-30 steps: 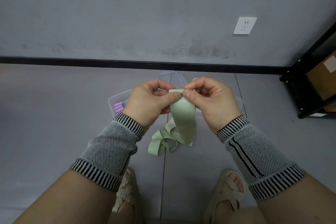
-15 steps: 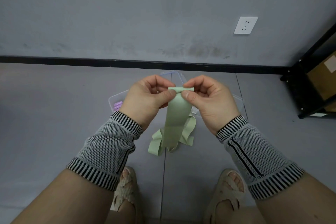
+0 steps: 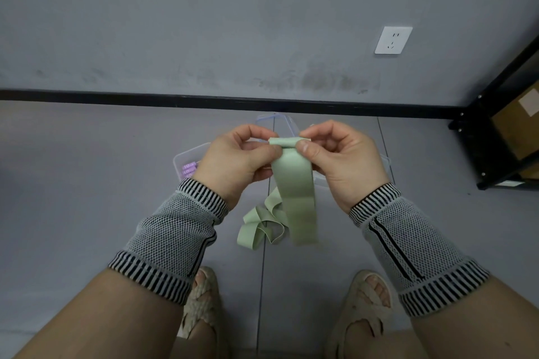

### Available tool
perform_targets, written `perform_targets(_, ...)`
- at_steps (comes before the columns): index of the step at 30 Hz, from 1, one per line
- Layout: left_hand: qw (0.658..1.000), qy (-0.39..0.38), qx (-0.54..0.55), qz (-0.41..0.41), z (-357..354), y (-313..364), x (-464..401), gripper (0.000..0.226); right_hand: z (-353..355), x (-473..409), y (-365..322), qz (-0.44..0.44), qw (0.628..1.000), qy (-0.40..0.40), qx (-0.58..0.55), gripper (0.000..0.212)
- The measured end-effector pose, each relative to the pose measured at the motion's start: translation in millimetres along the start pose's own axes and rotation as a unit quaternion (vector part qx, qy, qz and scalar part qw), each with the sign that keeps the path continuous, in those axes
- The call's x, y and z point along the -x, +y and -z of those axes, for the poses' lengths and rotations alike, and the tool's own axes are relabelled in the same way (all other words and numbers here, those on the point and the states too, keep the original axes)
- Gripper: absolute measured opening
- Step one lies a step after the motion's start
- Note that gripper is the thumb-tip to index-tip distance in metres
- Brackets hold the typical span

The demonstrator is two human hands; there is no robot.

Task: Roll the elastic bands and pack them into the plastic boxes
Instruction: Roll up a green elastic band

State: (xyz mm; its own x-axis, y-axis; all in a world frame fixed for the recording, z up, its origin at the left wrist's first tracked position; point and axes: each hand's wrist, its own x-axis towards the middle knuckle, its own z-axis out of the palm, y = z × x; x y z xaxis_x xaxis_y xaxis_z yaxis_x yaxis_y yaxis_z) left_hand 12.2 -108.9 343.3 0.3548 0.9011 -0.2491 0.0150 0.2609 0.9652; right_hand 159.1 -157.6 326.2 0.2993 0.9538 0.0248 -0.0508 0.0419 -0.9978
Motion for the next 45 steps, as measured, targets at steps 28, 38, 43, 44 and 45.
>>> perform_targets(28, 0.981, -0.072, 0.177, 0.032, 1.6, 0.6, 0.3, 0.018, 0.8, -2.7, -0.1, -0.012, 0.998, 0.027, -0.056, 0.009)
perform_targets(38, 0.995, 0.007, 0.096, -0.005, -5.5, -3.7, -2.3, 0.008, 1.3, -2.6, 0.5, 0.000, 0.999, 0.043, -0.010, 0.011)
perform_targets(43, 0.994, 0.007, 0.105, 0.018, -5.7, -0.8, -1.4, 0.013, -2.4, -2.3, 0.6, 0.024, 0.997, 0.062, 0.029, 0.014)
perform_targets(44, 0.996, 0.012, 0.091, 0.008, -6.1, -0.8, -0.7, 0.009, -3.3, -1.6, -0.1, 0.027, 0.997, 0.058, 0.033, 0.015)
perform_targets(45, 0.997, 0.018, 0.077, -0.003, -6.2, -0.9, 0.0, 0.006, -4.3, -1.0, -0.8, 0.028, 0.998, 0.052, 0.034, 0.015)
